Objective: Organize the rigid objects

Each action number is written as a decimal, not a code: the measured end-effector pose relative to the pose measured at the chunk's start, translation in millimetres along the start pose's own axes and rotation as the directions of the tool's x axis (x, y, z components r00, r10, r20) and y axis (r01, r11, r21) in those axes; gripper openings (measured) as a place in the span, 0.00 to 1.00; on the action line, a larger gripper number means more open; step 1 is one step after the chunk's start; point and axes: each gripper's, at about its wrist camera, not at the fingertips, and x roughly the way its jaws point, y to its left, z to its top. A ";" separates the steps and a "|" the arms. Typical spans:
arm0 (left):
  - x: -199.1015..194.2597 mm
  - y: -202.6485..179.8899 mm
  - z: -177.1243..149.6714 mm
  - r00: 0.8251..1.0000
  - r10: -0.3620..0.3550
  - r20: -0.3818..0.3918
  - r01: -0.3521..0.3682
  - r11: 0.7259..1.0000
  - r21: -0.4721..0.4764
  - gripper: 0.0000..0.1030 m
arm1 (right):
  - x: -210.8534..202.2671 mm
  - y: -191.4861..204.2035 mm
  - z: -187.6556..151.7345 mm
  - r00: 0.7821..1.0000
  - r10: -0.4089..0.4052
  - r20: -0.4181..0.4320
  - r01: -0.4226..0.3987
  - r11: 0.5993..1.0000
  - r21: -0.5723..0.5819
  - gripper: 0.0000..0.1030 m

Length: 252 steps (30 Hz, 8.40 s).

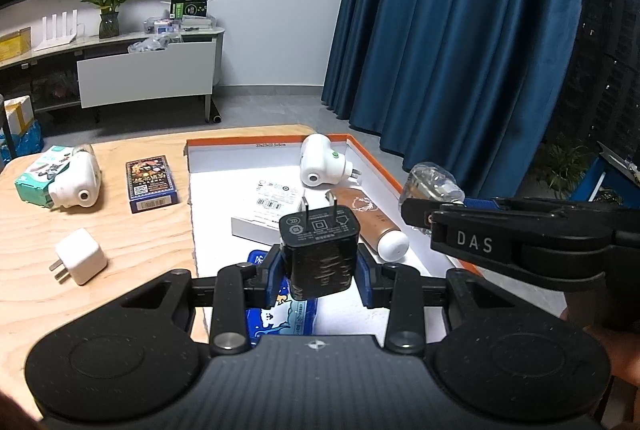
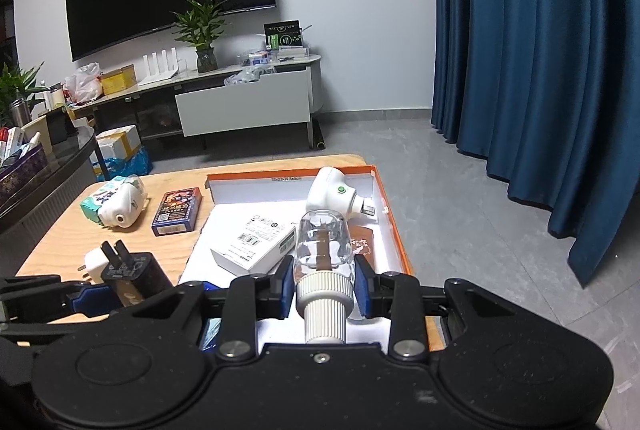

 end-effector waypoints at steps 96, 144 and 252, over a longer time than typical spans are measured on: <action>-24.9 268.0 33.5 0.935 0.355 -0.009 -0.349 0.912 -0.215 0.96 | 189.6 235.3 69.0 0.915 0.286 -0.284 -0.295 0.956 0.013 0.94; 2.6 241.7 43.8 0.954 0.298 -0.022 -0.299 0.951 -0.077 0.69 | 102.8 153.8 74.8 0.970 0.239 -0.047 -0.239 0.971 0.015 0.47; -52.9 1.0 4.8 0.994 0.103 0.022 -0.101 0.993 -0.062 0.70 | -36.6 -1.9 14.0 0.997 -0.001 0.071 -0.004 0.998 0.069 0.47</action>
